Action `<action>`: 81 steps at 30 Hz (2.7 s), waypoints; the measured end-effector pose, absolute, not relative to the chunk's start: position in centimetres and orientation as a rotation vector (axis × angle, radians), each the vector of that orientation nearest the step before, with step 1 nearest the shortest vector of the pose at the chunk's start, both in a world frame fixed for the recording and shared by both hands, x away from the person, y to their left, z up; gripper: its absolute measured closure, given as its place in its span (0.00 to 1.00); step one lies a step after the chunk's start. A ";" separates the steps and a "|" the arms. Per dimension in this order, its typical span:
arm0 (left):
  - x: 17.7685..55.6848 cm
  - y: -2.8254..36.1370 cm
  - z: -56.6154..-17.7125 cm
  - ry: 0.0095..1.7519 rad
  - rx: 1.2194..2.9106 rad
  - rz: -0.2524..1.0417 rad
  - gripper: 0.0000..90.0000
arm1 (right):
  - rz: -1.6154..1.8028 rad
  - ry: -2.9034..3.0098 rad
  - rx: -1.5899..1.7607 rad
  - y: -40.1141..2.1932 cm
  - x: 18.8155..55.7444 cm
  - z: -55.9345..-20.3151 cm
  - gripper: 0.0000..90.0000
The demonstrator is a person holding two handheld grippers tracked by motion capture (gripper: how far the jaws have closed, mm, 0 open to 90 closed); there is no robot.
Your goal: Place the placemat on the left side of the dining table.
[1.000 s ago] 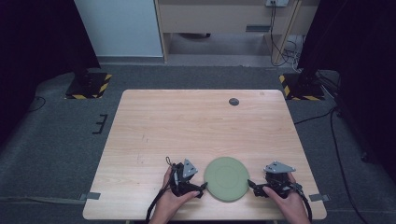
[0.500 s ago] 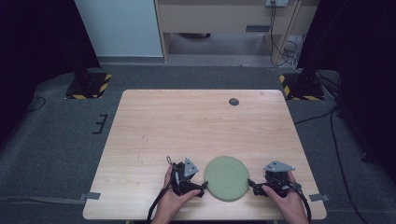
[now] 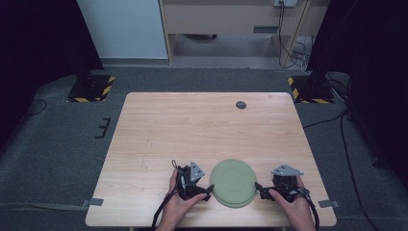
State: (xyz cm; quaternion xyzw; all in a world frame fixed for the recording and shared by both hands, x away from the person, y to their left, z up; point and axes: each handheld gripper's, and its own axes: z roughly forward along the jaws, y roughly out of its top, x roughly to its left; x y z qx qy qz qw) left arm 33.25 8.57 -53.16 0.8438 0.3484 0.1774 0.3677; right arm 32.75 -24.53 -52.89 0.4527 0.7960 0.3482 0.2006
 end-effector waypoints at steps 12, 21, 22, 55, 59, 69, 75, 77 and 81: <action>32.5 8.0 -52.8 0.863 2.162 0.463 0.03 | 0.995 2.288 1.214 -24.4 32.3 -52.7 0.04; 32.7 8.0 -52.9 0.880 2.161 0.479 0.01 | 0.984 2.271 1.223 -24.3 32.5 -52.8 0.01; 32.8 8.0 -52.9 0.885 2.159 0.481 0.01 | 0.982 2.268 1.224 -24.3 32.5 -52.8 0.01; 32.9 7.4 -52.8 0.871 2.164 0.474 0.02 | 0.989 2.301 1.185 -23.7 32.2 -52.5 0.04; 33.0 7.4 -52.8 0.877 2.165 0.479 0.00 | 0.982 2.296 1.187 -23.7 32.3 -52.6 0.02; 33.3 7.1 -52.7 0.873 2.172 0.526 0.00 | 0.970 2.273 1.211 -23.7 32.5 -52.7 0.01; 33.6 7.0 -52.8 0.881 2.165 0.529 0.00 | 0.967 2.249 1.225 -23.7 32.7 -52.7 0.01; 33.7 7.0 -52.8 0.881 2.165 0.531 0.00 | 0.964 2.246 1.227 -23.7 32.7 -52.7 0.01; 33.9 7.0 -52.8 0.884 2.164 0.538 0.00 | 0.962 2.238 1.233 -23.7 32.8 -52.8 0.01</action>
